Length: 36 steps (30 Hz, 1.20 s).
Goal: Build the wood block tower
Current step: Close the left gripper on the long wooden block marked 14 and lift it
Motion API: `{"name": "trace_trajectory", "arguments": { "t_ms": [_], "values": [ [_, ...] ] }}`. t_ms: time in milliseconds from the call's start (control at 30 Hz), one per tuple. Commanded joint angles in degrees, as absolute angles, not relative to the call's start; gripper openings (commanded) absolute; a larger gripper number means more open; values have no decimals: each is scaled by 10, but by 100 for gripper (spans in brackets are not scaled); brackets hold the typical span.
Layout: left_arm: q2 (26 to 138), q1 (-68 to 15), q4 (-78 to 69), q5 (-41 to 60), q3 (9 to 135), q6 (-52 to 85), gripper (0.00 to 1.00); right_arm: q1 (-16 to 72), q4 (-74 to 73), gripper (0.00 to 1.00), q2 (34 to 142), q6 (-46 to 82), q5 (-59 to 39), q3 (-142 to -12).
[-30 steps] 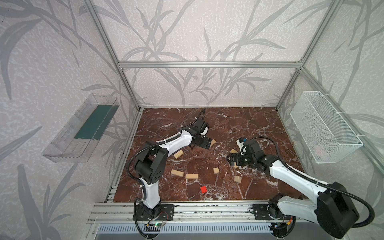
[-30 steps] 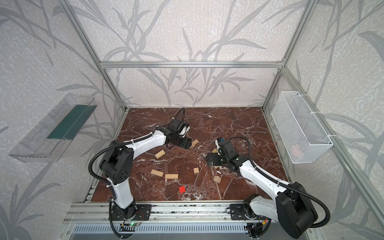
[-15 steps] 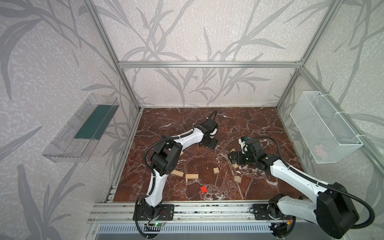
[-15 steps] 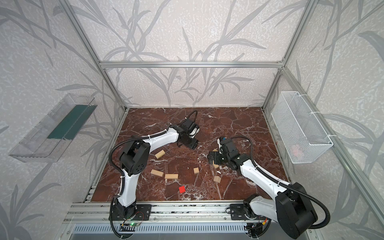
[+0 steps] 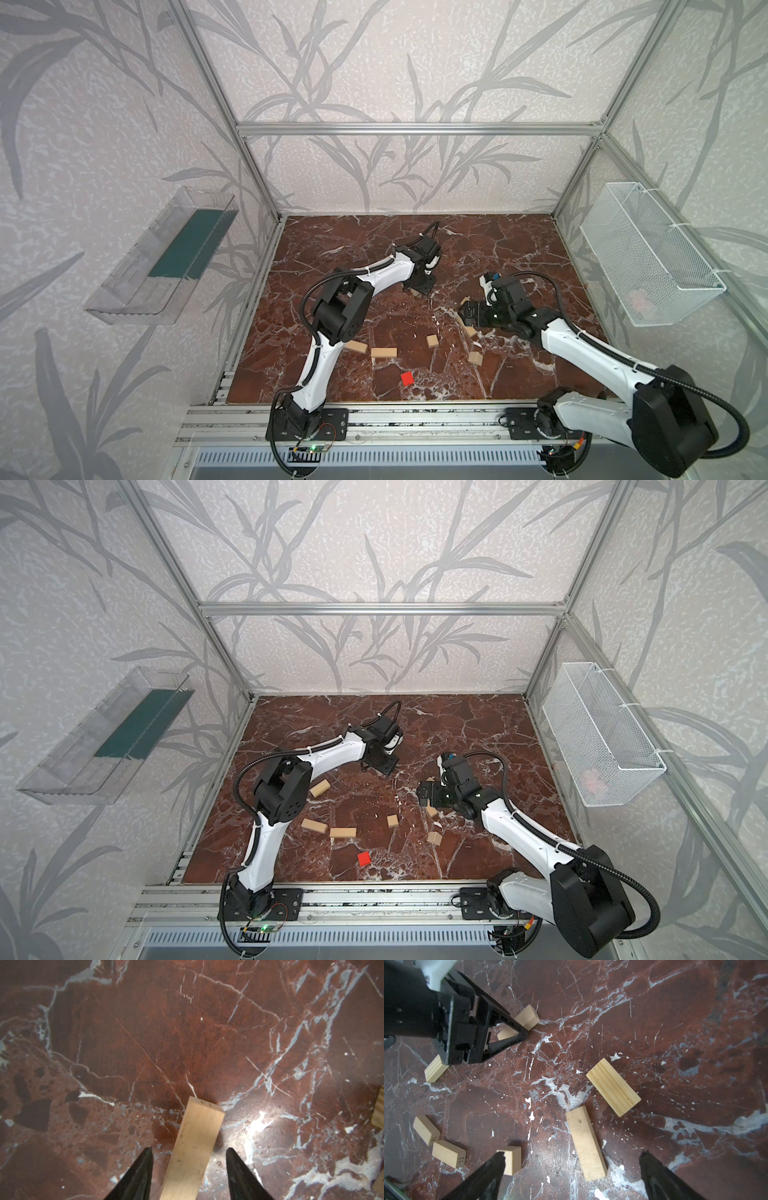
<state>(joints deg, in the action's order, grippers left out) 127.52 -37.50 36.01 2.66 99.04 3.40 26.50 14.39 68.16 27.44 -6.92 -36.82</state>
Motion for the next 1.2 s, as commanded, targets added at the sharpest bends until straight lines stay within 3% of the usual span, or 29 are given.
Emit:
{"name": "trace_trajectory", "arguments": {
  "t_ms": [0,600,800,1167],
  "values": [
    [1294,-379,388,24,1020,37,53,262,145,99,671,279,-63,-381],
    [1312,-380,436,13,1039,78,35,257,136,99,677,286,-80,-374],
    [1285,-381,454,-18,1011,146,25,258,135,99,684,286,-97,-377],
    [1238,-382,458,-3,941,299,22,259,142,99,707,287,-126,-390]
  ]
}}
